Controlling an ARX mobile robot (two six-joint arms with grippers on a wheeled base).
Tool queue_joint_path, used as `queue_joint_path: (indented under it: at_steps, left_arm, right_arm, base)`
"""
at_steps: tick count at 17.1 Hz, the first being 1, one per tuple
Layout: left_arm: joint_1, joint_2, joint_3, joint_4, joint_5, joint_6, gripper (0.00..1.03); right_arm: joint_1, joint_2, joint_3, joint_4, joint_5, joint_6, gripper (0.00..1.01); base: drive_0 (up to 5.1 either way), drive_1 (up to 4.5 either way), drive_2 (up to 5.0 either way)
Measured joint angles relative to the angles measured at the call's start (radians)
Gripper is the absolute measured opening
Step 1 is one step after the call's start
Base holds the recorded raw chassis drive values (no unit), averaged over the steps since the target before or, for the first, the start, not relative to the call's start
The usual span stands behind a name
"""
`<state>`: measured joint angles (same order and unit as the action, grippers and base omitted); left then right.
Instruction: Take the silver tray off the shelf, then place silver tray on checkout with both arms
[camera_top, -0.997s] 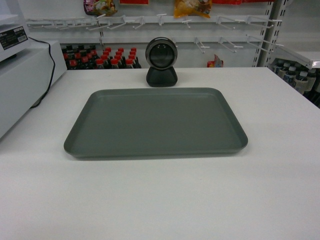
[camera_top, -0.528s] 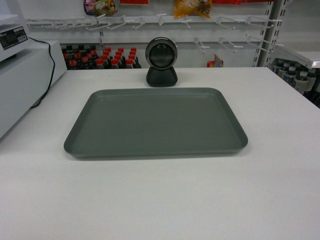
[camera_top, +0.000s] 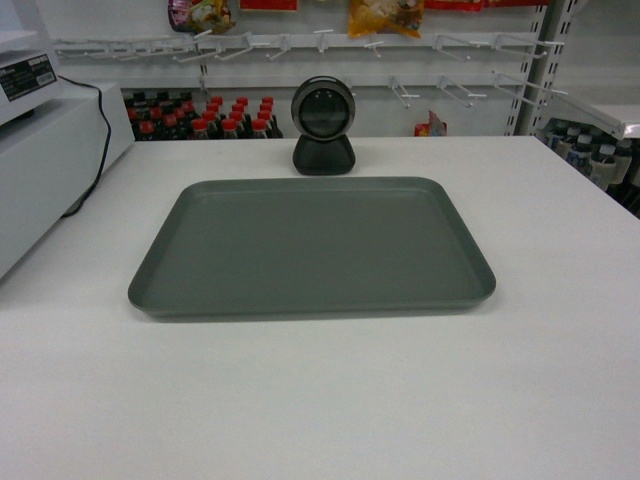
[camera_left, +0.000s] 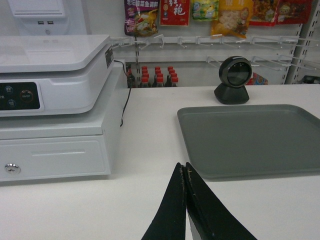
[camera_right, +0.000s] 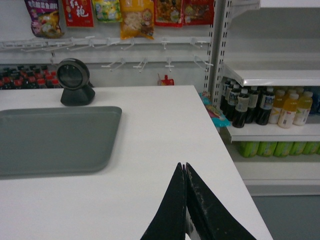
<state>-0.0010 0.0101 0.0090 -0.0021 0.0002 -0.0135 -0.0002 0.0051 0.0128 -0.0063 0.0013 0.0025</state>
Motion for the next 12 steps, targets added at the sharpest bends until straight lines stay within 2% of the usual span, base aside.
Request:
queue_joint_path:
  at_steps: [5, 6, 10, 12]
  left_arm:
    - [0.0, 0.0, 0.0, -0.001, 0.0, 0.0, 0.02]
    - [0.0, 0.0, 0.0, -0.001, 0.0, 0.0, 0.08]
    - [0.0, 0.0, 0.0, -0.001, 0.0, 0.0, 0.53]
    - [0.0, 0.0, 0.0, -0.001, 0.0, 0.0, 0.67]
  right_arm:
    - [0.0, -0.001, 0.0, 0.002, -0.001, -0.001, 0.02]
    - [0.0, -0.001, 0.0, 0.002, -0.001, -0.001, 0.12]
    - [0.0, -0.001, 0.0, 0.002, -0.001, -0.001, 0.57]
    - [0.0, -0.001, 0.0, 0.002, -0.001, -0.001, 0.72]
  base:
    - [0.0, 0.0, 0.0]
    - [0.0, 0.0, 0.0]
    - [0.0, 0.0, 0.0]
    - [0.0, 0.0, 0.0]
